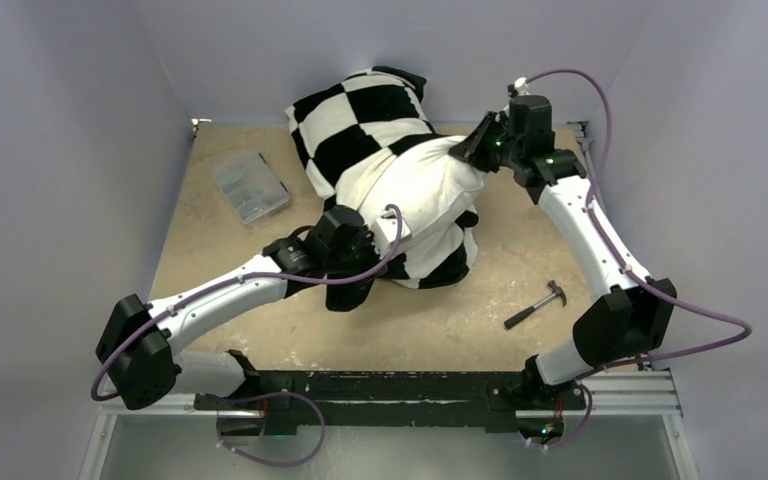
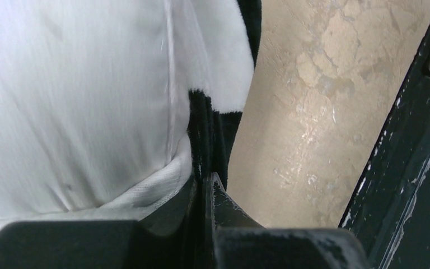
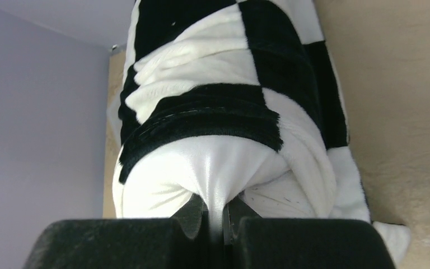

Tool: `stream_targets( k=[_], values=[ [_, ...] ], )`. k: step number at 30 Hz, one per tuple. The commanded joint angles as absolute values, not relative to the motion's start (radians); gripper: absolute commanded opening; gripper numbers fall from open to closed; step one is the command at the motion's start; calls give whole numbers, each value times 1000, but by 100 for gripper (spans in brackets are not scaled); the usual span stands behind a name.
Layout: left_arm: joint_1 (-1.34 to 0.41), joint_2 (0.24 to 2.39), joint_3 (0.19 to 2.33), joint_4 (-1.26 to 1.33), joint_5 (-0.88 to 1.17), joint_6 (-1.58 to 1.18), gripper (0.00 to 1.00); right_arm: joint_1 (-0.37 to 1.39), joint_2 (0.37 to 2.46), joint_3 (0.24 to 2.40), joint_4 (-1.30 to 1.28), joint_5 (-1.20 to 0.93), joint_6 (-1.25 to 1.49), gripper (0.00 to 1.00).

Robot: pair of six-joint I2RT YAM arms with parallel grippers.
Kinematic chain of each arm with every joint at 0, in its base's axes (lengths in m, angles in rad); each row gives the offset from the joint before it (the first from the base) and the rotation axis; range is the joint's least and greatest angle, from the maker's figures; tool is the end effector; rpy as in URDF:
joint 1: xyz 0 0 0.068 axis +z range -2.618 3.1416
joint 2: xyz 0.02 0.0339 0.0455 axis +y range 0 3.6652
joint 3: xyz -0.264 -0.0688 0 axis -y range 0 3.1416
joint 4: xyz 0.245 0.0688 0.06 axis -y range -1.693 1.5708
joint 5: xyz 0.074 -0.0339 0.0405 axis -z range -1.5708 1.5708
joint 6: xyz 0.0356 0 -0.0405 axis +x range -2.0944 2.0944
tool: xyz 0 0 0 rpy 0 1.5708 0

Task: Remove the pillowcase from the pillow

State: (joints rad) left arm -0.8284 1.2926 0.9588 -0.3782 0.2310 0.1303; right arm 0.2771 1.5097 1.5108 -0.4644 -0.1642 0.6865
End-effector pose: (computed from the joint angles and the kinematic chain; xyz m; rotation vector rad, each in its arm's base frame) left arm 0.1839 -0.2125 0.2728 1.1876 2.0158 -0.6206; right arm 0.3316 0.1004 0.3885 0.3243 2.0907 0.7594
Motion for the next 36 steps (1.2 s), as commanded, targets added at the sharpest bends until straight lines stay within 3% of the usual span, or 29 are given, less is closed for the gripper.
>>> stream_targets(
  k=[1, 5, 8, 11, 15, 21, 27, 30, 36],
  values=[
    [-836, 1315, 891, -502, 192, -51, 0, 140, 1429, 1592, -181, 2, 660, 0],
    [-836, 1298, 842, -361, 203, -191, 0, 140, 1414, 1500, -155, -53, 639, 0],
    [-836, 1264, 809, -252, 236, -295, 24, 141, 1404, 1426, -137, -60, 613, 0],
    [-836, 1208, 793, -148, 251, -370, 40, 141, 1389, 1351, -130, -67, 573, 0],
    [-836, 1155, 826, -111, 253, -422, 51, 142, 1351, 1280, -133, -55, 548, 2],
    [-836, 1107, 927, -159, 200, -447, 56, 141, 1280, 1254, -183, -4, 514, 46],
    [-830, 1107, 984, -198, -19, -496, 66, 142, 1193, 1263, -267, 57, 497, 90],
    [-788, 1123, 987, -206, -87, -521, 71, 145, 1155, 1259, -312, 72, 493, 99],
    [-581, 1169, 960, -96, -8, -570, 79, 145, 1136, 1183, -323, 32, 471, 99]
  ],
)
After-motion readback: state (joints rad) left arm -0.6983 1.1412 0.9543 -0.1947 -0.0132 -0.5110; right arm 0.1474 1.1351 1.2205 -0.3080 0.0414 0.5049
